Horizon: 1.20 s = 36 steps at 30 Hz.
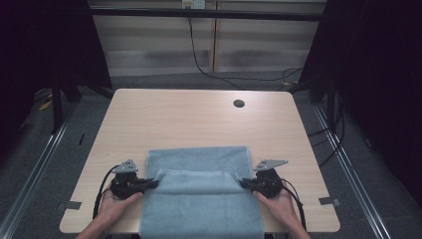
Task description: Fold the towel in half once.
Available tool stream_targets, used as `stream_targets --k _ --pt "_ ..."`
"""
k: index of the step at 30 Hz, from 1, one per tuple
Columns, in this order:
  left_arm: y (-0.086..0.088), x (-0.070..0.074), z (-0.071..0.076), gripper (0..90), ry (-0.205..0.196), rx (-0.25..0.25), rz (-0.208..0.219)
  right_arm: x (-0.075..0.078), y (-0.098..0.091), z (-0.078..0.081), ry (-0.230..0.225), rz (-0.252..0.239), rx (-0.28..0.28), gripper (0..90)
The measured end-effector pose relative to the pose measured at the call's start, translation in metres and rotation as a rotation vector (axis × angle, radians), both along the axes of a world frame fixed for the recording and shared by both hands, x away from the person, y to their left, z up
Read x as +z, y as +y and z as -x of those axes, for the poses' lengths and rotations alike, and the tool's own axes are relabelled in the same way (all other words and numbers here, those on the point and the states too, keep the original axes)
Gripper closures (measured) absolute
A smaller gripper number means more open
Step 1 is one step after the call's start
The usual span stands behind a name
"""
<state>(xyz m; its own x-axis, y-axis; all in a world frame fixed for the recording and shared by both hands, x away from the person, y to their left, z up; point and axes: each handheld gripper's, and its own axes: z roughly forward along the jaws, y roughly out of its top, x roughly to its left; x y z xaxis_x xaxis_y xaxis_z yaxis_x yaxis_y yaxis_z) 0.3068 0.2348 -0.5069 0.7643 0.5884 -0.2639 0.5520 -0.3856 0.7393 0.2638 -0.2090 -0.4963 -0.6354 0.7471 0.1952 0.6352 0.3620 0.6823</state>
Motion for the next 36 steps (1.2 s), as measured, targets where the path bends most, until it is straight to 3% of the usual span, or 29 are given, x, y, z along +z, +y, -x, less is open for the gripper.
stream_targets --k 12,15,19,22,28,32,36 --pt "-0.003 -0.002 -0.062 85.1 0.001 0.079 0.0 -0.001 0.01 -0.056 -0.008 0.022 -0.075 86.9" --pt "-0.005 0.0 -0.08 85.0 -0.005 0.086 -0.033 0.002 0.01 -0.08 -0.013 0.057 -0.092 86.9" --pt "-0.008 0.004 -0.101 85.0 -0.008 0.11 -0.08 -0.001 0.011 -0.109 -0.009 0.024 -0.122 86.9" --pt "-0.007 0.001 -0.116 85.0 0.003 0.14 -0.048 -0.003 0.012 -0.122 -0.012 0.016 -0.139 86.8" --pt "-0.017 0.004 -0.14 85.0 -0.008 0.157 -0.104 -0.002 0.01 -0.138 -0.01 0.016 -0.168 86.8" --pt "-0.021 0.002 -0.15 85.0 -0.007 0.178 -0.088 -0.005 0.009 -0.141 -0.03 0.011 -0.193 86.9" --pt "-0.02 0.003 -0.145 84.7 -0.011 0.164 -0.07 -0.006 0.003 -0.144 -0.03 -0.022 -0.204 86.8"
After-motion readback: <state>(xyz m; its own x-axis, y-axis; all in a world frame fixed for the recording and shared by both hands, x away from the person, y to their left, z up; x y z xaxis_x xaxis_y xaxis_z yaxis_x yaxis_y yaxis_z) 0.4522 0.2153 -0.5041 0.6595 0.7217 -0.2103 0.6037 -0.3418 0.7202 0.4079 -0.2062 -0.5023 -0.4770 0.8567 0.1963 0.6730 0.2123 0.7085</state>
